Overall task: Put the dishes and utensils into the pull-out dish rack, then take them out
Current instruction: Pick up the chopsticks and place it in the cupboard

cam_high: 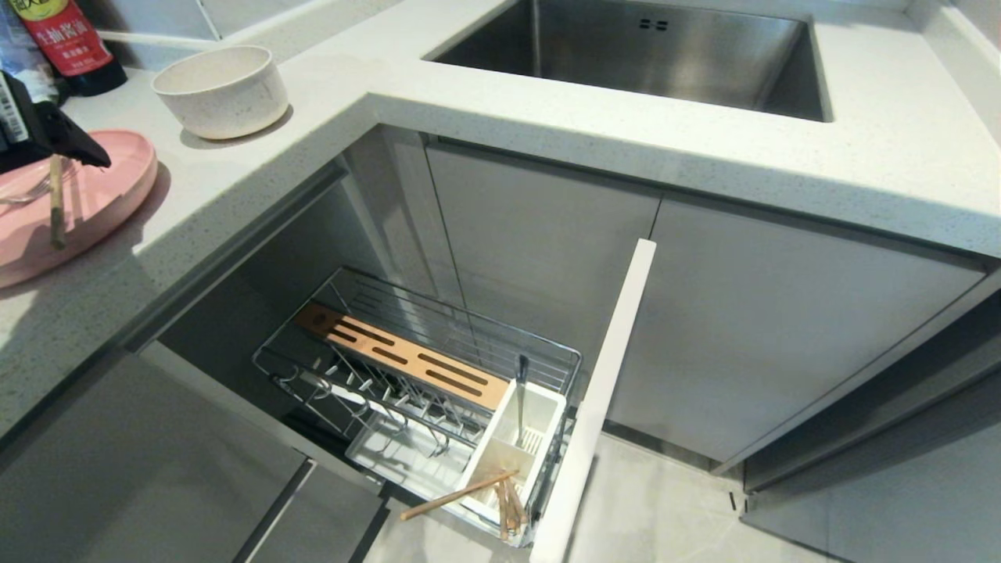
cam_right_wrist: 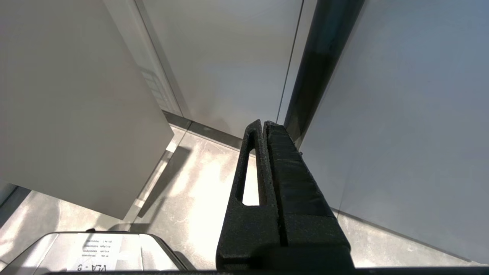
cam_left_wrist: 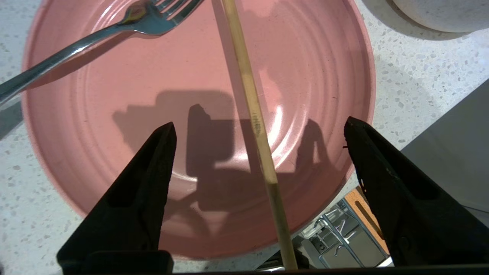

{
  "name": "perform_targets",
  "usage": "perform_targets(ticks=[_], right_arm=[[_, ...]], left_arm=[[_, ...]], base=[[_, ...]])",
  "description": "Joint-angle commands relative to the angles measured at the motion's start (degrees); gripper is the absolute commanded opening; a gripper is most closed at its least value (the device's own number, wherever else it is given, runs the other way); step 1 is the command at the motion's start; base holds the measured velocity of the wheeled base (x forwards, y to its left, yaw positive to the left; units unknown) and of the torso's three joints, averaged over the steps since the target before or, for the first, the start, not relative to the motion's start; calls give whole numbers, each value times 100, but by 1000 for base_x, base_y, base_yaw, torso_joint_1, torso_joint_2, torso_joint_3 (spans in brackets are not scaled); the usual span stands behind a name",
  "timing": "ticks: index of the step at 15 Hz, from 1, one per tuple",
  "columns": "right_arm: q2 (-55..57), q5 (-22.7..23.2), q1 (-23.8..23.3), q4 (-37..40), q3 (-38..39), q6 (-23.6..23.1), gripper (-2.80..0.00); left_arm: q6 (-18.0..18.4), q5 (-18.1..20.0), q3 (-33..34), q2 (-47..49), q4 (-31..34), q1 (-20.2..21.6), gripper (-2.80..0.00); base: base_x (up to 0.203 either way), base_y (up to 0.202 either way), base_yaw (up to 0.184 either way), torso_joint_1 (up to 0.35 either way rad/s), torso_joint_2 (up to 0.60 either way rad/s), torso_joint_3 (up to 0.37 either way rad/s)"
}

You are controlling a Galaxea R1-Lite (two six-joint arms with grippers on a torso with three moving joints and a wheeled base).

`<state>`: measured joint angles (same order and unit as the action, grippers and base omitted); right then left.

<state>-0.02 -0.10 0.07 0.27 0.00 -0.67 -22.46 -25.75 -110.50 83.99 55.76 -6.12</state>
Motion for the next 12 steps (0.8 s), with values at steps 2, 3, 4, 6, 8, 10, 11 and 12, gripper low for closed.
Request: perform_targets(ticks=[2, 3, 4, 6, 8, 10, 11, 12], right_arm=[[2, 1, 1, 1, 0, -3, -280], [-6, 1, 1, 0, 0, -3, -280], [-3, 1, 1, 0, 0, -3, -280], [2, 2, 1, 0, 0, -3, -280], [1, 2, 1, 0, 0, -3, -280], [2, 1, 1, 0, 0, -3, -280], [1, 1, 1, 0, 0, -3, -280], [-4, 1, 1, 0, 0, -3, -280]], left_arm=[[-22, -18, -12, 159, 31, 6, 0], [-31, -15, -16, 192, 31, 6, 0], [-98, 14, -23, 249, 31, 6, 0], [-118, 35, -25, 279, 31, 6, 0], [-118, 35, -25, 314, 31, 14, 0], [-118, 35, -25, 329, 23, 23, 0], [-118, 35, -25, 338, 23, 23, 0], [-118, 35, -25, 346, 23, 23, 0]], base=[[0, 0, 0, 0, 0, 0], [0, 0, 0, 0, 0, 0], [0, 0, 0, 0, 0, 0], [0, 0, 0, 0, 0, 0], [0, 0, 0, 0, 0, 0], [0, 0, 0, 0, 0, 0], [0, 0, 0, 0, 0, 0], [0, 0, 0, 0, 0, 0]])
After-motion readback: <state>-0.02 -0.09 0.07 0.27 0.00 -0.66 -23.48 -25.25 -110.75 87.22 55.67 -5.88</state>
